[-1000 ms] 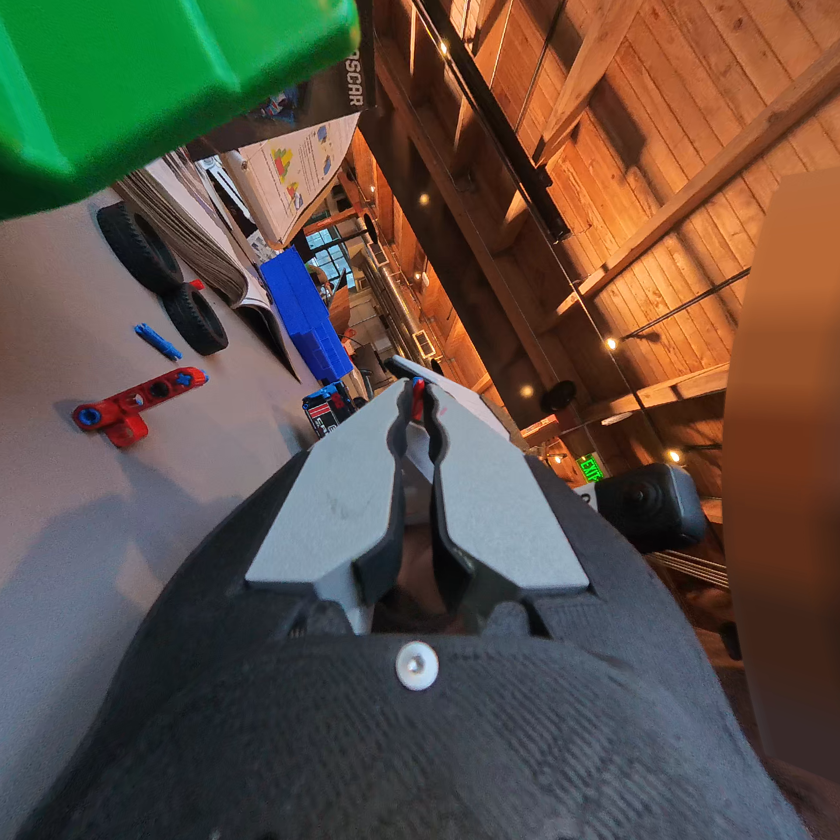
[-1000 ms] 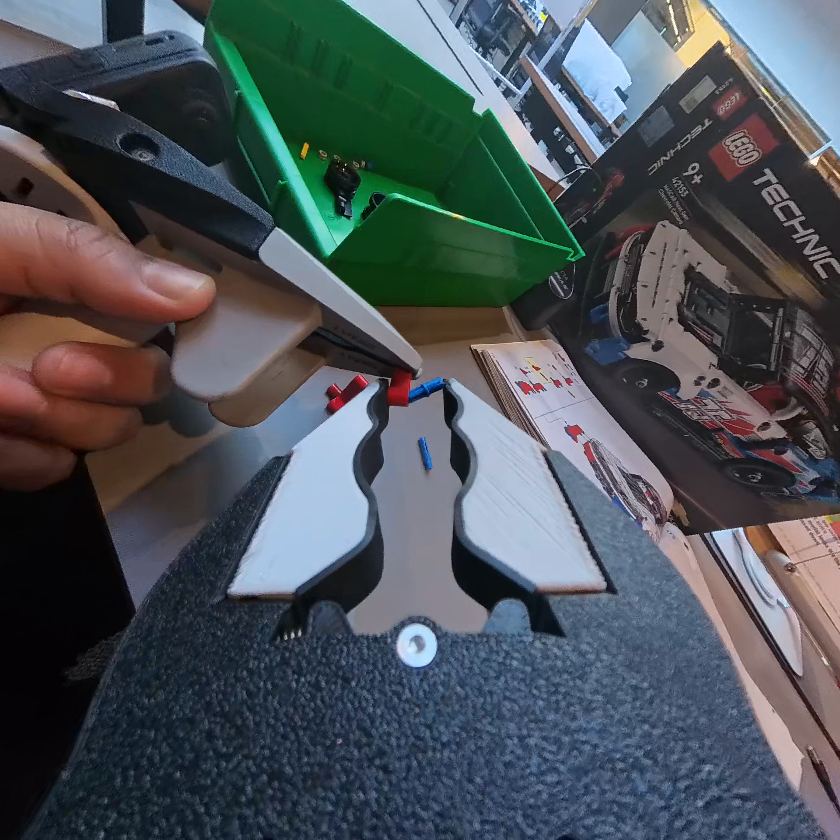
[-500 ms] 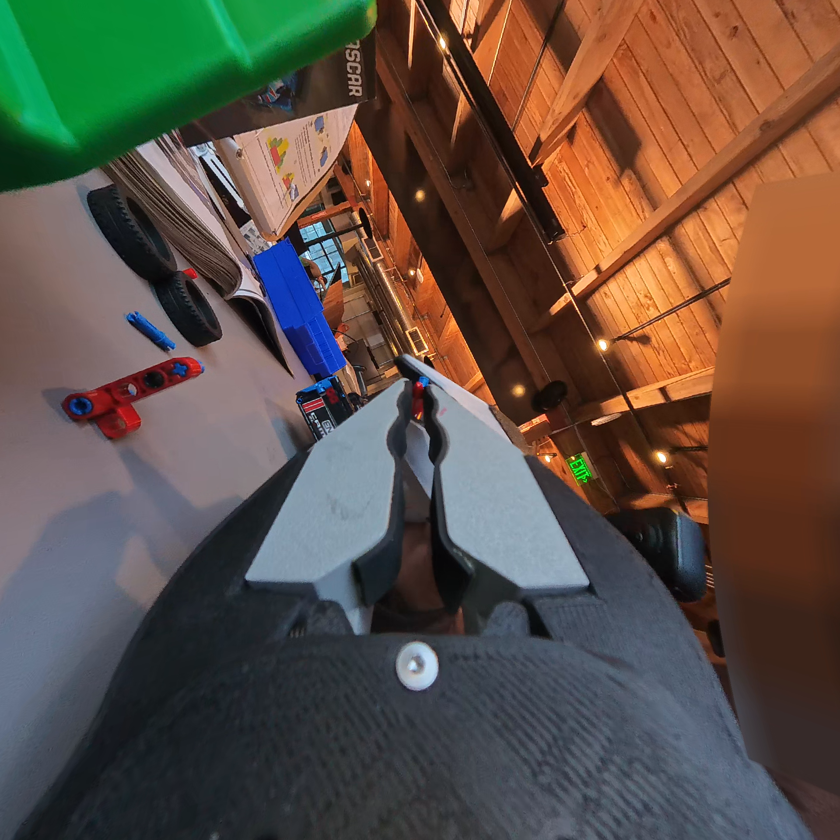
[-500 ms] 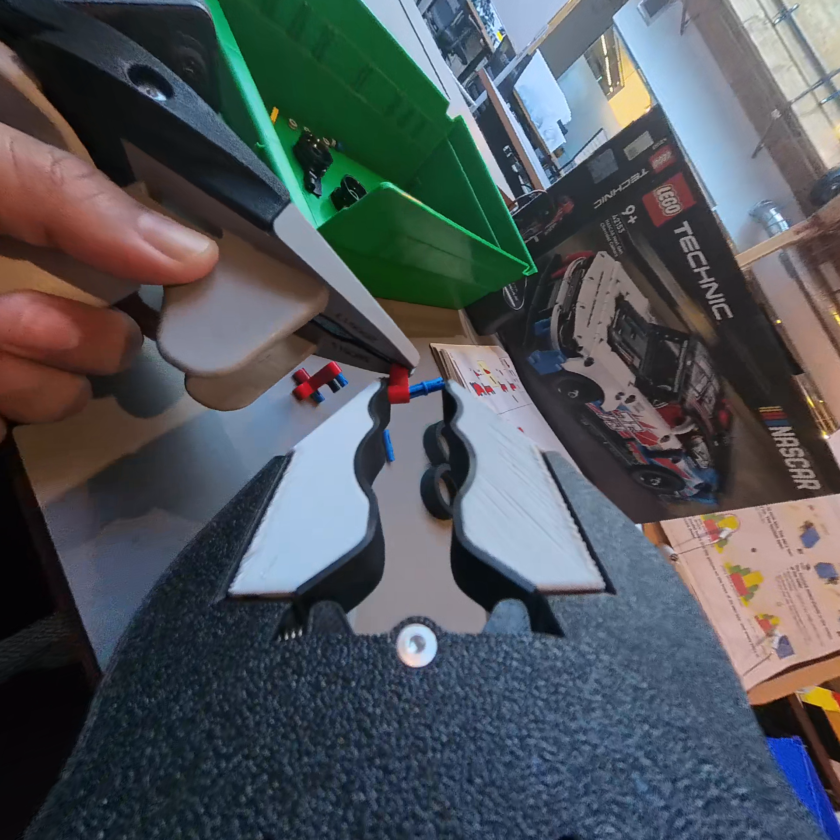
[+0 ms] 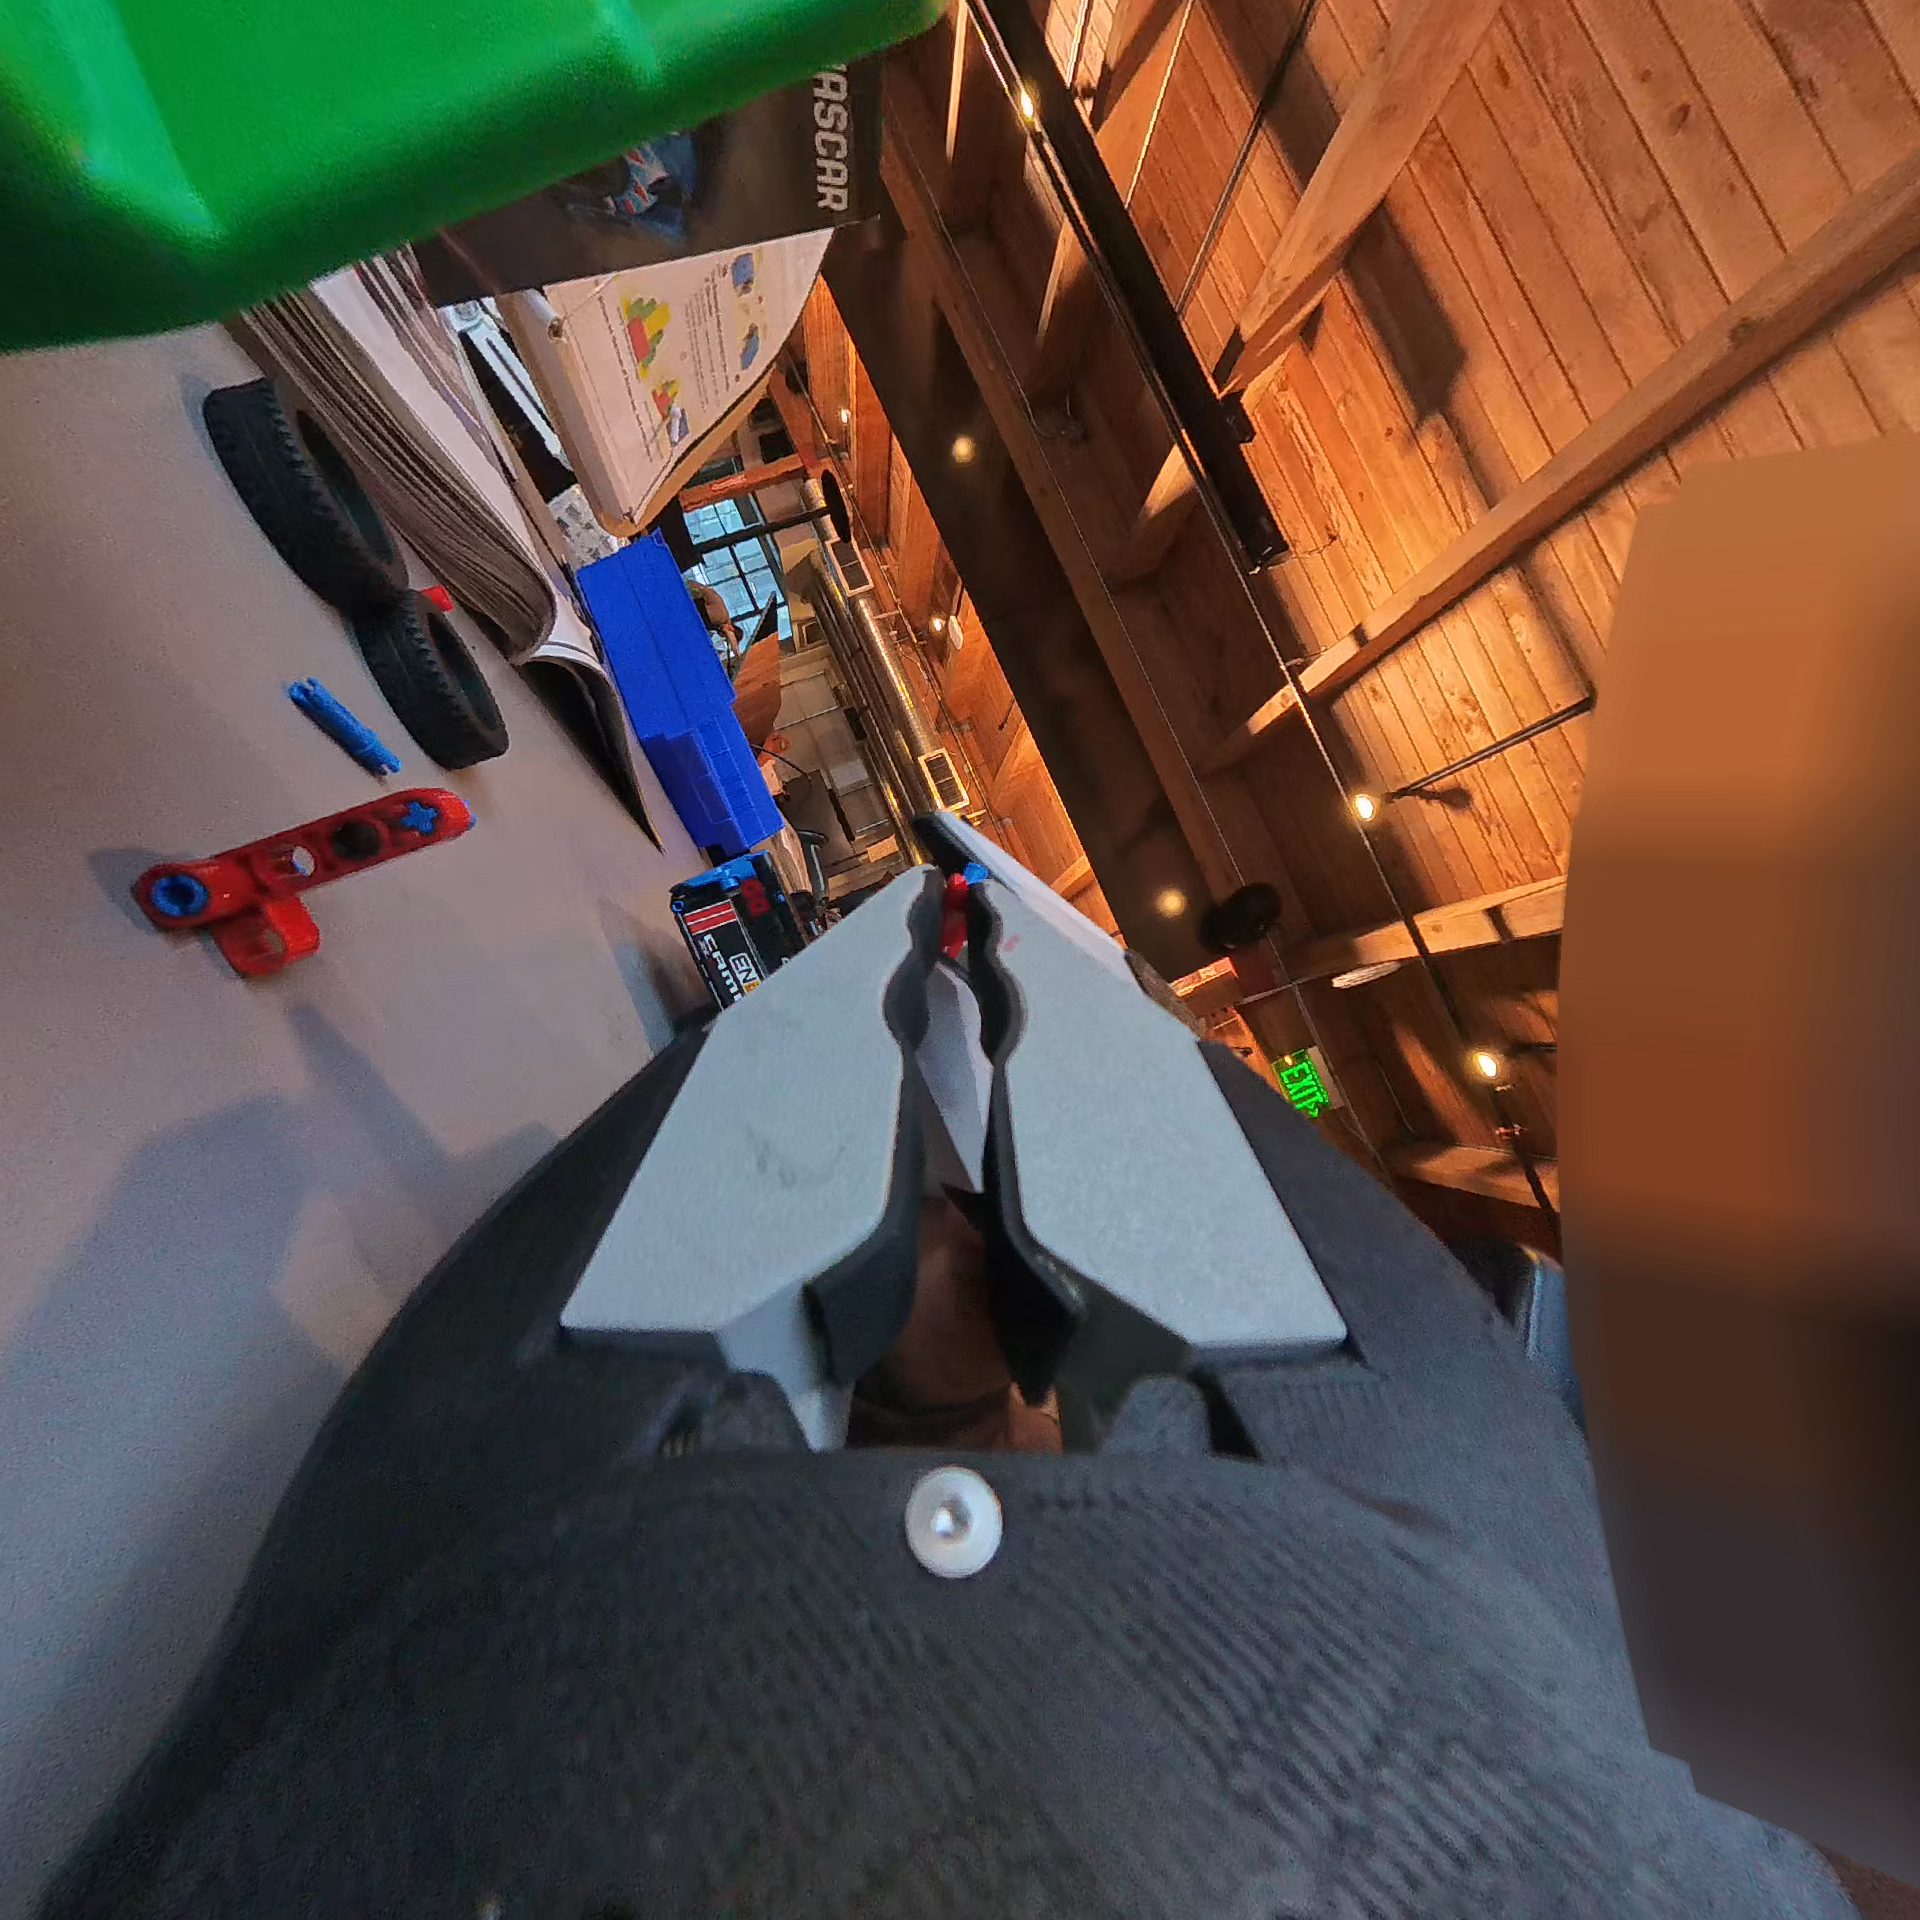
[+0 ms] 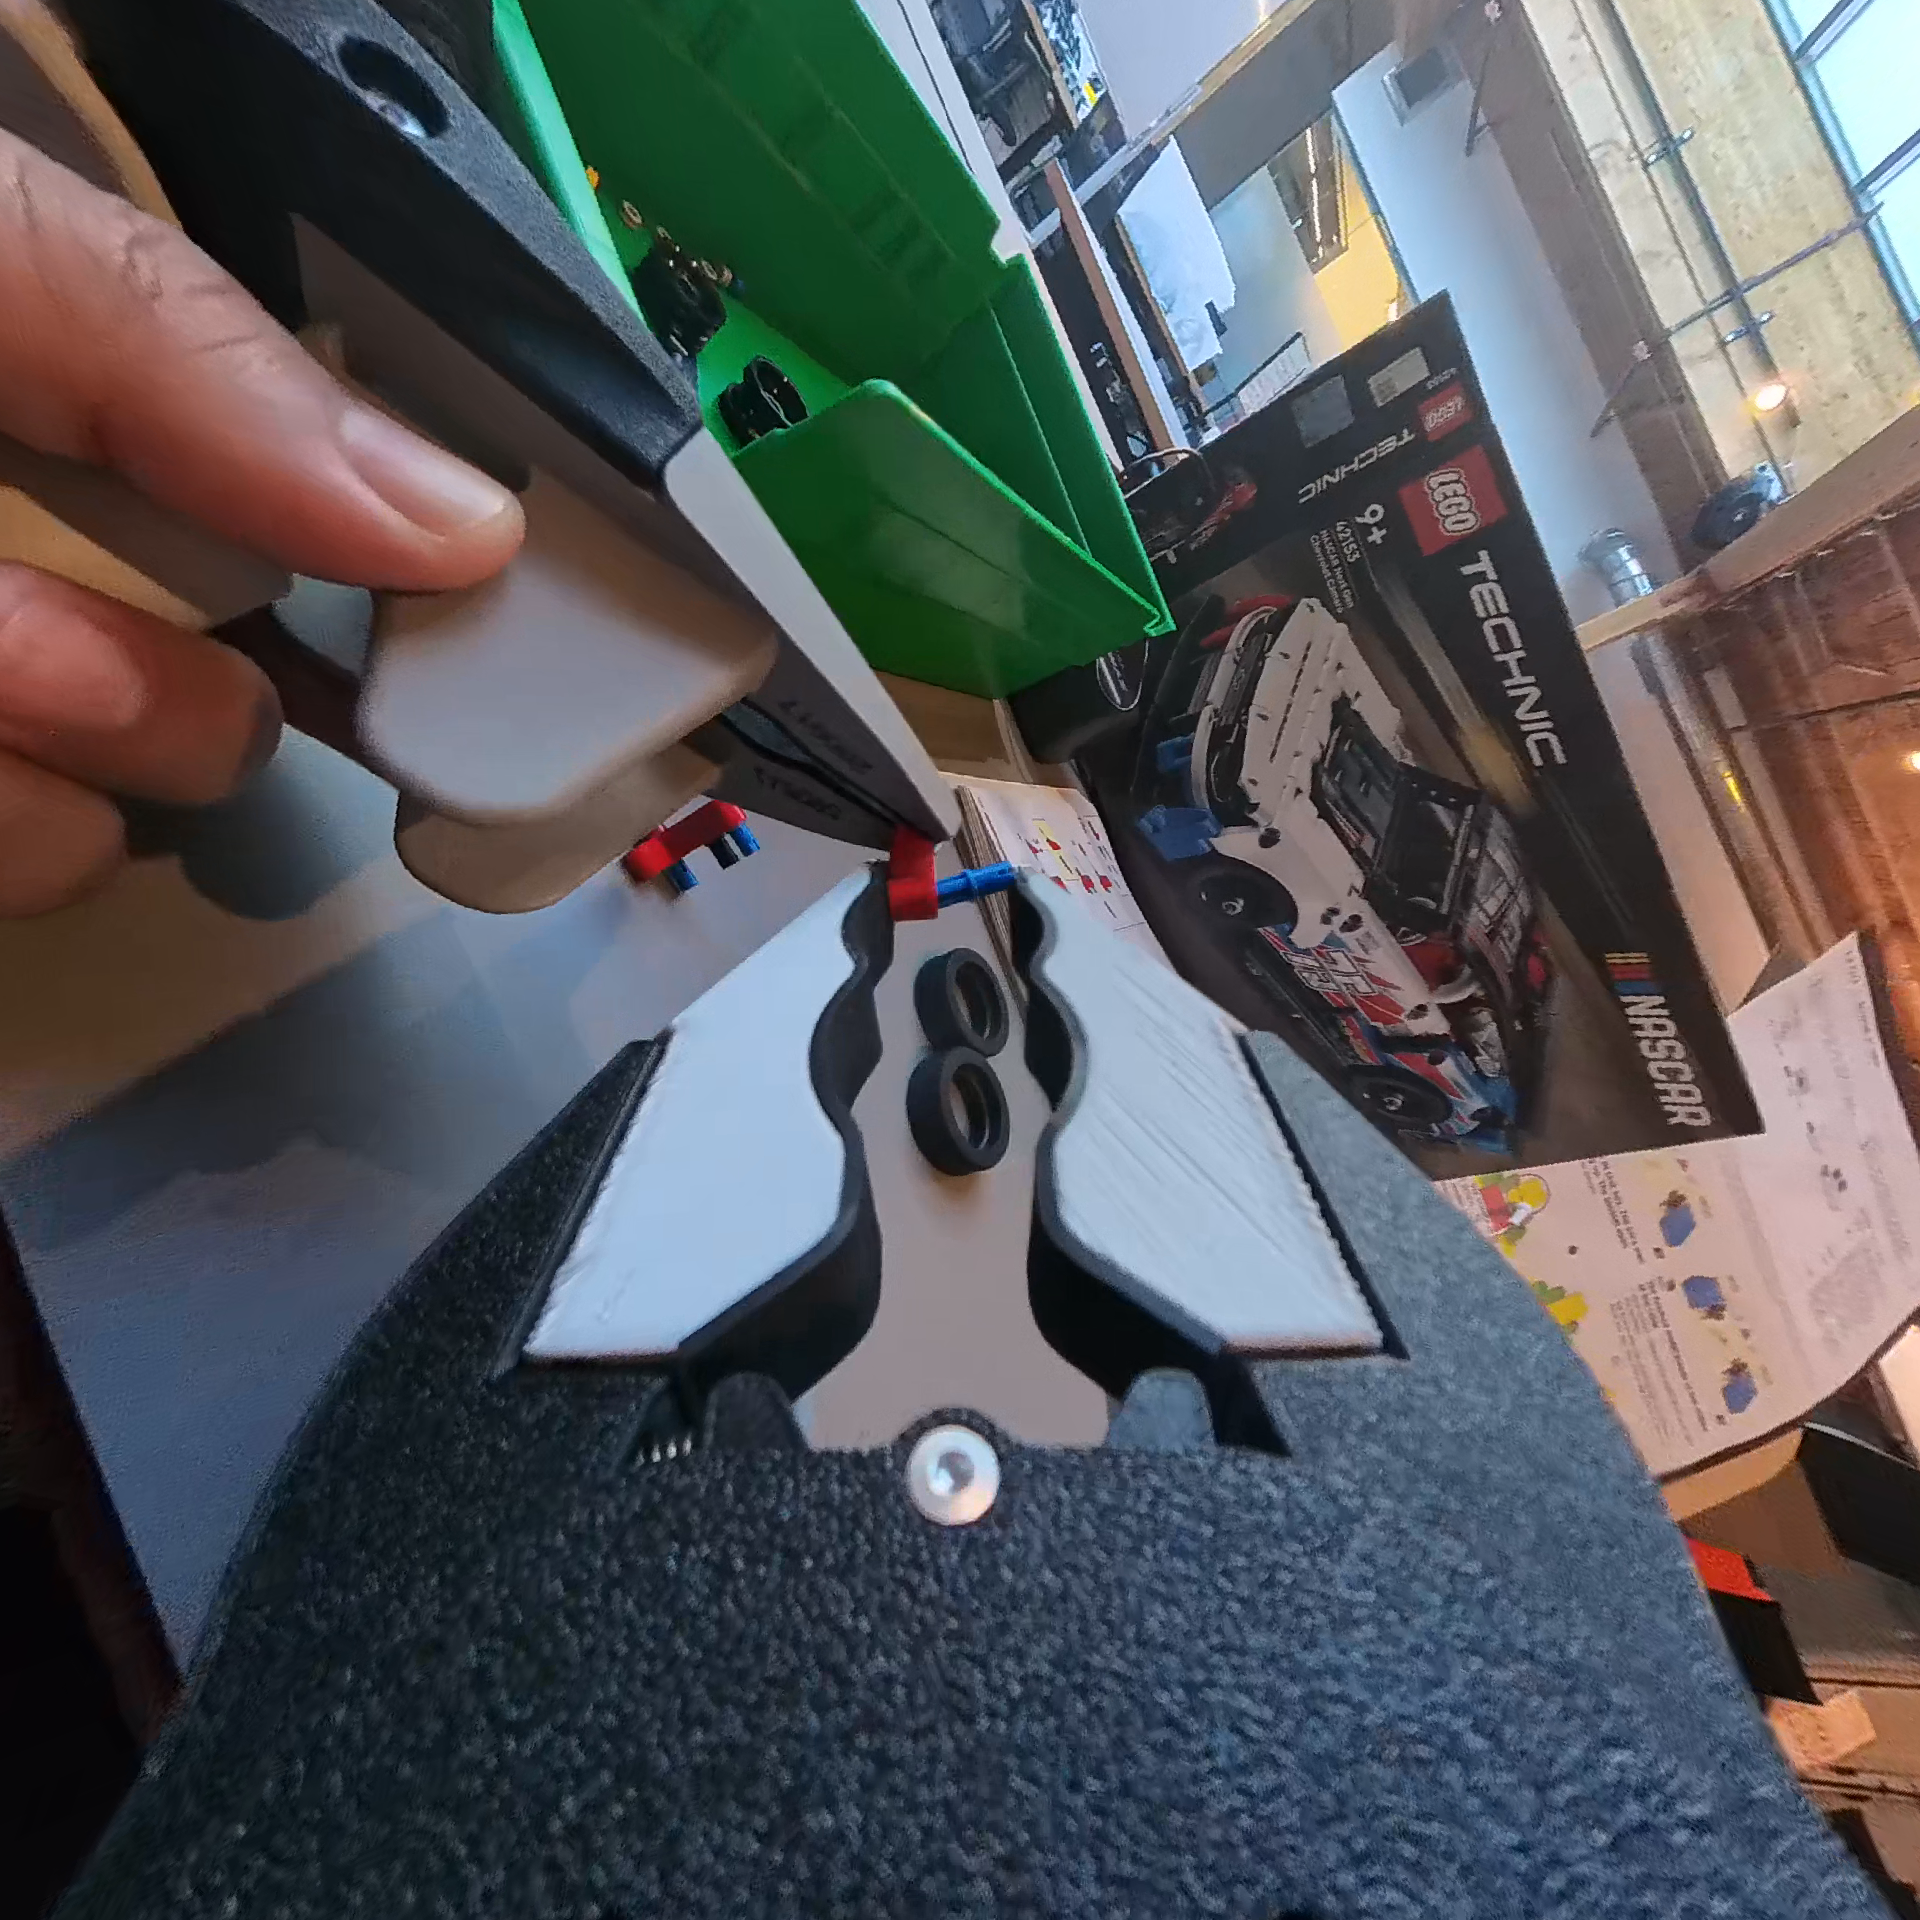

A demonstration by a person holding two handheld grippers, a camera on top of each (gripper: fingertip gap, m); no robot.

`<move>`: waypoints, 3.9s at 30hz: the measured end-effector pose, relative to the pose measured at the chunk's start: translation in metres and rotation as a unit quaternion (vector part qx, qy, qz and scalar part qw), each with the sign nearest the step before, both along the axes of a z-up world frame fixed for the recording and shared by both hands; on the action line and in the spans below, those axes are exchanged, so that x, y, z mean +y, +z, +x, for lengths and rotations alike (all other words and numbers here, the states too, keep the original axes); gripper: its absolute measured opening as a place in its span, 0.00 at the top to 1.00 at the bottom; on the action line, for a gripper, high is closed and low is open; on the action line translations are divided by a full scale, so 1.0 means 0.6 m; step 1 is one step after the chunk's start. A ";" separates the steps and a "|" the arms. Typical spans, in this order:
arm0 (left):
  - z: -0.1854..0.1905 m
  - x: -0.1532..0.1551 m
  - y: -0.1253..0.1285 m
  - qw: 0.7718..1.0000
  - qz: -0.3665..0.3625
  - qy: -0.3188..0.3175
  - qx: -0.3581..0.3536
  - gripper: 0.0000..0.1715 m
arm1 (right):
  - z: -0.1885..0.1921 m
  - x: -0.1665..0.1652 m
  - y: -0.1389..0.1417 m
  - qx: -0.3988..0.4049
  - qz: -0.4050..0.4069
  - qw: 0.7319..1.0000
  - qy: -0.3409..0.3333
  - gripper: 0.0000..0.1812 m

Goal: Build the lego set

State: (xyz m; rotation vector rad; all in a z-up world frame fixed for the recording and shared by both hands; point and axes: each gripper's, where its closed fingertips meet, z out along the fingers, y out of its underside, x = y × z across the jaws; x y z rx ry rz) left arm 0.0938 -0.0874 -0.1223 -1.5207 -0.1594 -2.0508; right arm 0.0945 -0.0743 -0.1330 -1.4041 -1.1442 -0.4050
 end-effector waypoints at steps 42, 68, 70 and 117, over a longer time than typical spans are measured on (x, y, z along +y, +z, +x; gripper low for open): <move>0.007 -0.006 0.028 0.997 0.081 -0.004 0.015 0.99 | 0.004 -0.005 0.032 0.011 0.053 0.998 0.038 0.92; -0.007 -0.022 -0.060 0.867 0.289 -0.112 0.391 0.99 | 0.000 -0.046 -0.076 0.096 -0.210 0.969 0.092 0.79; -0.010 -0.022 -0.079 0.852 0.279 -0.133 0.423 0.99 | -0.004 -0.045 -0.085 0.110 -0.216 0.966 0.089 0.79; -0.070 0.063 -0.007 0.883 0.329 0.004 0.335 0.99 | 0.029 0.022 -0.040 0.260 -0.193 0.946 0.034 0.95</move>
